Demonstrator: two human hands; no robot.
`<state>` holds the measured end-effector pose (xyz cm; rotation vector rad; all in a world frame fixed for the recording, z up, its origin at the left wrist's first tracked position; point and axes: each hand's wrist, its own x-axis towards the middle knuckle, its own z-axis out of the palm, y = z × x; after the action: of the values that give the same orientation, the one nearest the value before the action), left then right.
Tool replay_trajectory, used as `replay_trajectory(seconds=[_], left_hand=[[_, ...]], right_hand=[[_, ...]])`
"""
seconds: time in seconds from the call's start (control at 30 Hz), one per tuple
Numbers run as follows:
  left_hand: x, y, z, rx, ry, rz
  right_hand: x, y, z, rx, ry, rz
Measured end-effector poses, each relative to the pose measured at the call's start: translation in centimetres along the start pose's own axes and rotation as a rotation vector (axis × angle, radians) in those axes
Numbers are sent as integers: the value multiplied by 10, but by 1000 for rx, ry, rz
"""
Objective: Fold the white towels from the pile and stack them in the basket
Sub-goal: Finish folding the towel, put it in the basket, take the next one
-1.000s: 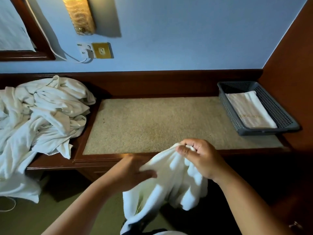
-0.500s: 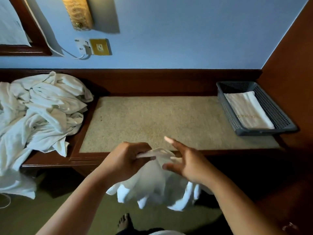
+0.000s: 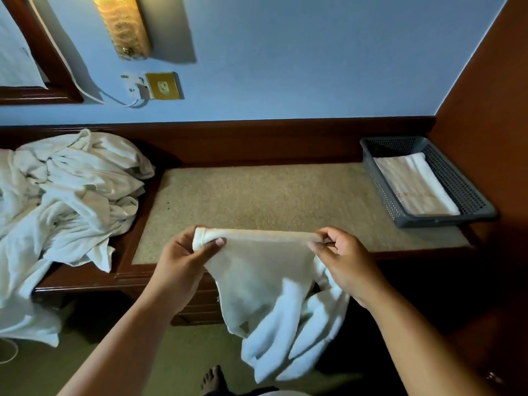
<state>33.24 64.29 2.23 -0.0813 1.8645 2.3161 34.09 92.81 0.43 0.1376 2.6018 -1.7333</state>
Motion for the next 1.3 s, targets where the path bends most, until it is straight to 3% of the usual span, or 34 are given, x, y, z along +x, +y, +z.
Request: replay_trajectory(seconds=[0.07,0.17,0.27,0.43,0.6,0.73,0.83,0.97,1.3], left_hand=[[1,4,9,-190,64,-37],[1,7,17,-214,118,-47],[0,2,25,-152,136,-37],[-10,-5,57,-94,112,-5],[-16,0,67,-136,94,35],[-21,7,65,16,126,139],[-26,7,66,180,65,242],[-29,6,64,208,11,272],[-31,1,53,305,-109,283]], right_hand=[[0,7,8,103,79,65],[-1,5,9,245,172,149],[-14,-14,14,401,61,166],[-37,-51,22,495,-129,-4],[-36,-65,16,367,-251,-110],[-34,-70,14,94,-126,-247],[-33,-76,15,-83,-47,-462],[-26,-85,16,-253,13,-703],[-16,-96,18,-235,69,-644]])
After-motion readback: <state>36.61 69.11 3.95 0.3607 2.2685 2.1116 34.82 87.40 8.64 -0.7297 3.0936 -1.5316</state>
